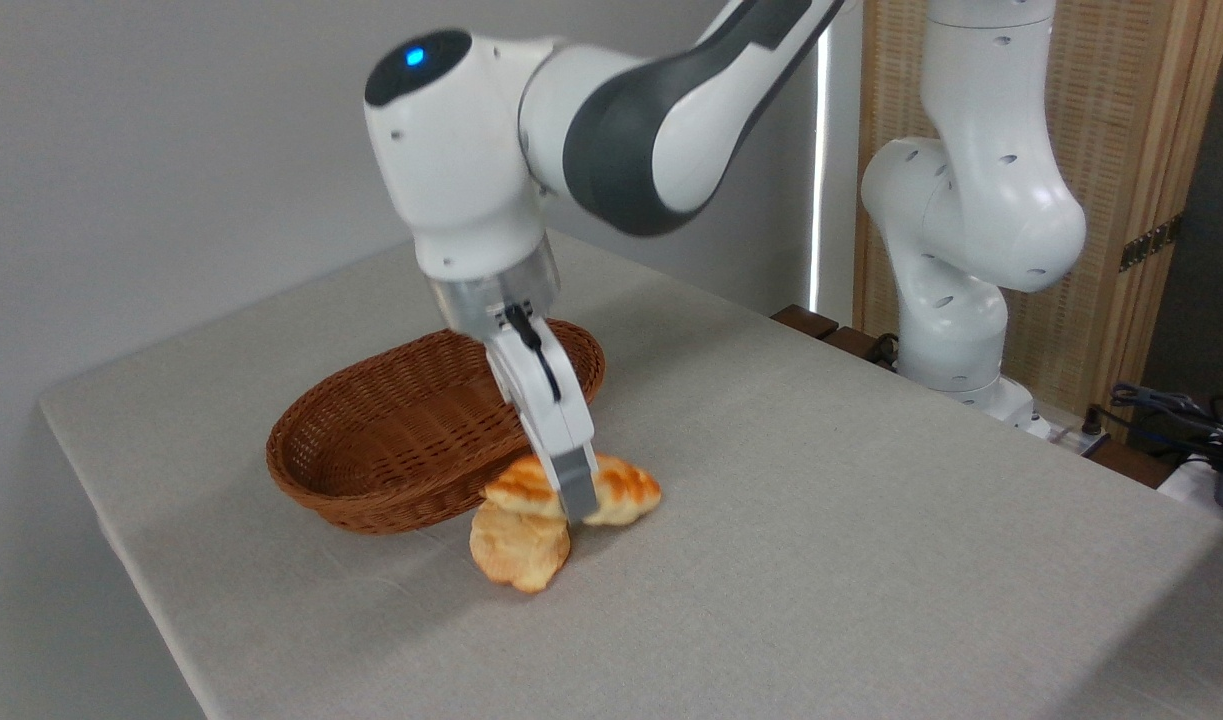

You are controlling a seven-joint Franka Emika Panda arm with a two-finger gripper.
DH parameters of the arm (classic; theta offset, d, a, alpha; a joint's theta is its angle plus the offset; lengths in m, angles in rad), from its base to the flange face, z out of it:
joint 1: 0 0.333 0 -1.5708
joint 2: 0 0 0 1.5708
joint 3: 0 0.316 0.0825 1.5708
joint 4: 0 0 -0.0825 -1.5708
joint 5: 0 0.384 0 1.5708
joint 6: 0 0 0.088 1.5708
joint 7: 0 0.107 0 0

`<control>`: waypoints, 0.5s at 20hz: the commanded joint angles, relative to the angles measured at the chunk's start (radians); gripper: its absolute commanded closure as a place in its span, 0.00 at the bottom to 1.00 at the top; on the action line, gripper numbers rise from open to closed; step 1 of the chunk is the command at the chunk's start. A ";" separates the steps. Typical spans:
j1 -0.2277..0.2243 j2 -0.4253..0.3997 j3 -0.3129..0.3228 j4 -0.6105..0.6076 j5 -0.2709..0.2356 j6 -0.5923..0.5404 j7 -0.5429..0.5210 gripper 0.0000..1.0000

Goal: Put bread into the basket
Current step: 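Lift the twisted roll and carry it over the basket, then lower the twisted roll into the basket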

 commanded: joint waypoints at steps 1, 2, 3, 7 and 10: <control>-0.001 -0.034 0.008 0.079 -0.090 -0.107 0.014 0.47; -0.001 -0.034 0.005 0.096 -0.116 -0.120 0.009 0.46; -0.006 -0.034 -0.003 0.107 -0.141 -0.123 -0.006 0.44; -0.012 -0.022 -0.055 0.130 -0.175 -0.107 -0.109 0.43; -0.012 -0.017 -0.087 0.133 -0.239 -0.077 -0.129 0.30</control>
